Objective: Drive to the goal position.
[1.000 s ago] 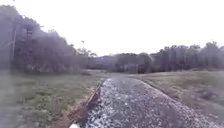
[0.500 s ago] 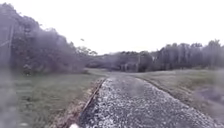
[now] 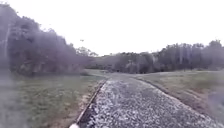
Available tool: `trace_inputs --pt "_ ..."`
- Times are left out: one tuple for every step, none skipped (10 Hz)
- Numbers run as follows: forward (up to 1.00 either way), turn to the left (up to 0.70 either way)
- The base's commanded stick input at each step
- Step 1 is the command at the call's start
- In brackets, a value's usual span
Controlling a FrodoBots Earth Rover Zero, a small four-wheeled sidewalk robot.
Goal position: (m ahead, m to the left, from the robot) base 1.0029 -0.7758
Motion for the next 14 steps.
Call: trace_inputs --pt "0.7 -0.35" --pt "0.7 -0.35" --pt "0.7 -0.35" --pt "0.7 -0.33" --pt "0.7 -0.32" --pt "0.7 -0.3" --pt "0.7 -0.28" --pt "0.7 -0.27" --pt "0.7 -0.25" --pt "0.7 -0.23" --pt "0.7 -0.21" --pt "0.7 -0.2" --pt "0.7 -0.18" --pt "0.7 -0.16"
